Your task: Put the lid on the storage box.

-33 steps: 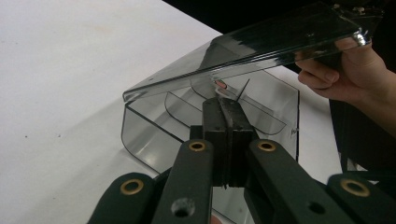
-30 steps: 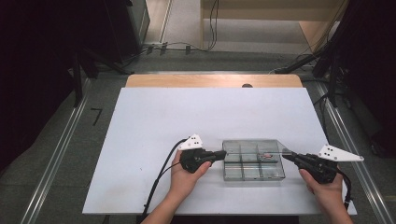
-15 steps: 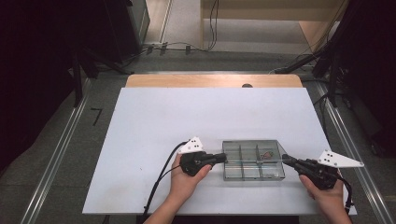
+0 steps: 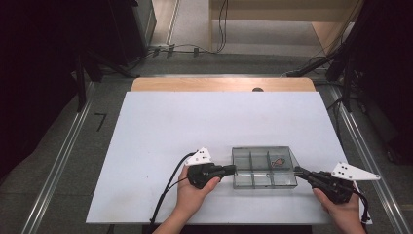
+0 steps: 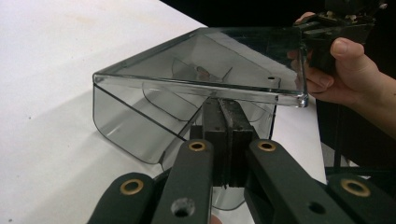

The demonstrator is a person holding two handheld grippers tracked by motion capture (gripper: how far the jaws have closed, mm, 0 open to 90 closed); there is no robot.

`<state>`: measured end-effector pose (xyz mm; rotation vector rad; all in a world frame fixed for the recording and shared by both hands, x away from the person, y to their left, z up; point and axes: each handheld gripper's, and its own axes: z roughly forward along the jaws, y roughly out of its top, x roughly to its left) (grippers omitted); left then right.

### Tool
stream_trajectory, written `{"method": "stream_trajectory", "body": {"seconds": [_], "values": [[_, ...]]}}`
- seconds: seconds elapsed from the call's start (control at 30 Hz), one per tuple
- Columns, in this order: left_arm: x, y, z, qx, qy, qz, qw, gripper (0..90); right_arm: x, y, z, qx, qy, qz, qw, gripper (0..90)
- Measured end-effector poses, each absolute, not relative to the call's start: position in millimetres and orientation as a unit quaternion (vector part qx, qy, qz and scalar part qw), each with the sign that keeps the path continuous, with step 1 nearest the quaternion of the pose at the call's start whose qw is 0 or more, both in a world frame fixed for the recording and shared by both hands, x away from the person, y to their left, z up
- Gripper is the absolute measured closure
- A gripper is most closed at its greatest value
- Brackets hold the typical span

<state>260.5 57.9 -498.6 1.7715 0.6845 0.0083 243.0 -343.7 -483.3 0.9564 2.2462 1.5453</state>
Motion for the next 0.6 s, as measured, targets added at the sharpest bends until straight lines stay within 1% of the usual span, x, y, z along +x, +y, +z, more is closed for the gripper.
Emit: {"method": "stream_trajectory", "body": {"seconds": [0.6], "values": [[250, 58, -505, 0.763, 0.293, -0.002, 0.577, 88.5, 240, -344, -494, 0.333, 0.781, 0.516, 0.114, 87.9]]}}
